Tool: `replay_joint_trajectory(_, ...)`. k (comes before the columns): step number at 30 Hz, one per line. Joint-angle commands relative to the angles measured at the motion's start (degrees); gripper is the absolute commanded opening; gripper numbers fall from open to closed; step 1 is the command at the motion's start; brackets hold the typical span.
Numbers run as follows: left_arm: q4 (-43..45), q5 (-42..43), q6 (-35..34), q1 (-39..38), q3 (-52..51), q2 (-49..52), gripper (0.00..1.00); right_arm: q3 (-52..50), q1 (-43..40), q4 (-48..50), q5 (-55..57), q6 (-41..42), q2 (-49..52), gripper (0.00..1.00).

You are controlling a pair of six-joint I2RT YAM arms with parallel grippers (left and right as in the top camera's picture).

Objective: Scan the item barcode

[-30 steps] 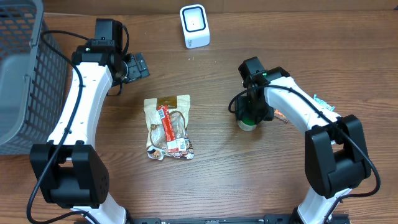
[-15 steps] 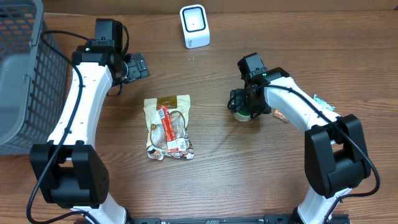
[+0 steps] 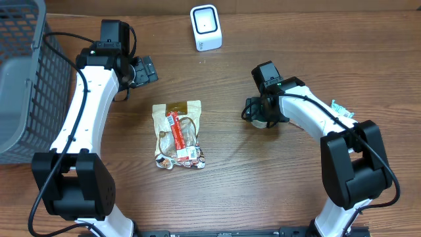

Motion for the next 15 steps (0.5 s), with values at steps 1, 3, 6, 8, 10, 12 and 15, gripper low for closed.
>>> replay_joint_trajectory(1, 0.11, 0.26, -0.42, -0.17, 1.16, -0.96, 1.0, 0.9, 0.02, -0.87, 3.13, -0.22, 0.04, 0.8)
replay_joint_trajectory(3, 0.11, 0.26, -0.39, -0.17, 1.16, -0.96, 1.0, 1.81, 0.02, -2.05, 3.15, -0.22, 0.04, 0.8)
replay_joint_trajectory(6, 0.11, 0.26, -0.39, -0.17, 1.16, -0.96, 1.0, 2.78, 0.02, -3.41, 3.15, -0.24, 0.04, 0.81)
replay_joint_trajectory(8, 0.11, 0.26, -0.39, -0.17, 1.16, -0.96, 1.0, 2.78, 0.02, -3.45, 3.15, -0.24, 0.04, 0.85)
replay_joint_trajectory(10, 0.11, 0.26, -0.42, -0.17, 1.16, -0.96, 1.0, 2.75, 0.0, -3.17, 3.17, -0.48, 0.04, 0.86)
replay_joint_trajectory(12, 0.11, 0.26, -0.42, -0.17, 1.16, -0.96, 1.0, 2.78, 0.0, -2.64, 3.17, -1.73, 0.04, 0.88)
replay_joint_trajectory(15, 0.11, 0.26, -0.42, -0.17, 1.16, -0.96, 1.0, 2.75, 0.0, -2.36, 3.15, -1.73, 0.07, 1.0)
